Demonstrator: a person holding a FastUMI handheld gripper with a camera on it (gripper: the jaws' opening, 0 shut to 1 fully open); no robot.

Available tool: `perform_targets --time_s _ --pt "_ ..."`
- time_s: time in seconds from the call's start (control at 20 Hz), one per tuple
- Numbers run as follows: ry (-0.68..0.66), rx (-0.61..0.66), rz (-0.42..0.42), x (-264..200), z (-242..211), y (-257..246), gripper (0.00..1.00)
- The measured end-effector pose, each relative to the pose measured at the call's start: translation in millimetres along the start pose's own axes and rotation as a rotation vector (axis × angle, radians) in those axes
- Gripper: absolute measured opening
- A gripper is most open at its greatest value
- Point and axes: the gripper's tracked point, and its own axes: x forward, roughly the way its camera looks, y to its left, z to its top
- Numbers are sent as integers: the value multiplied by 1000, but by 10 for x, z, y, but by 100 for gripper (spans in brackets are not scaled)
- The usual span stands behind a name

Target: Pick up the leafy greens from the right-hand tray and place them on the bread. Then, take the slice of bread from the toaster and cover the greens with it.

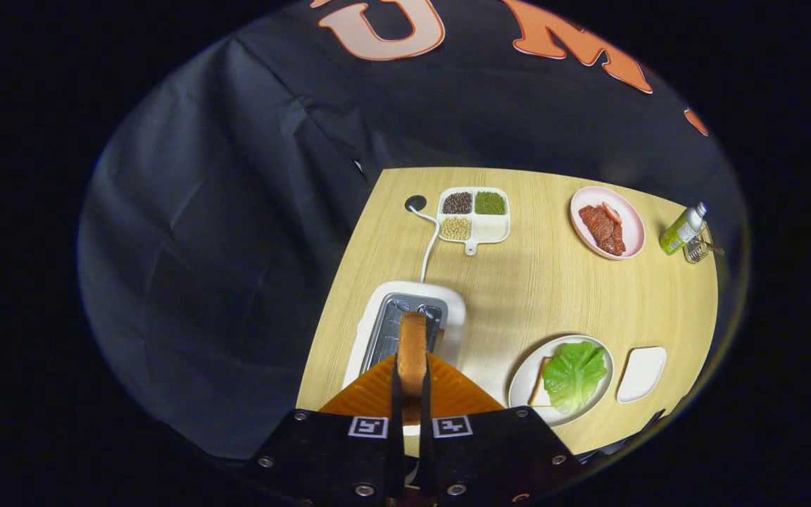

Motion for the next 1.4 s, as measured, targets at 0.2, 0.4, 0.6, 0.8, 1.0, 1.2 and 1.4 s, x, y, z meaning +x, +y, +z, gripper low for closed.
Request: perform_targets --time_s 0.2,0.4,0.6,0.8,1.0,1.2,1.4 --pt "-58 5 -2 -295 25 -254 9" --pt "-84 26 -26 -457 -26 -656 9" --pt "-87 44 -40 -461 -166 -1057 9" --pt "-43 72 -28 -294 -408 -1401 9" --pt "-6 80 -22 -117 -614 -1683 9" --pt "38 96 7 67 -778 -1884 9" --pt "76 107 32 258 -940 -2045 9"
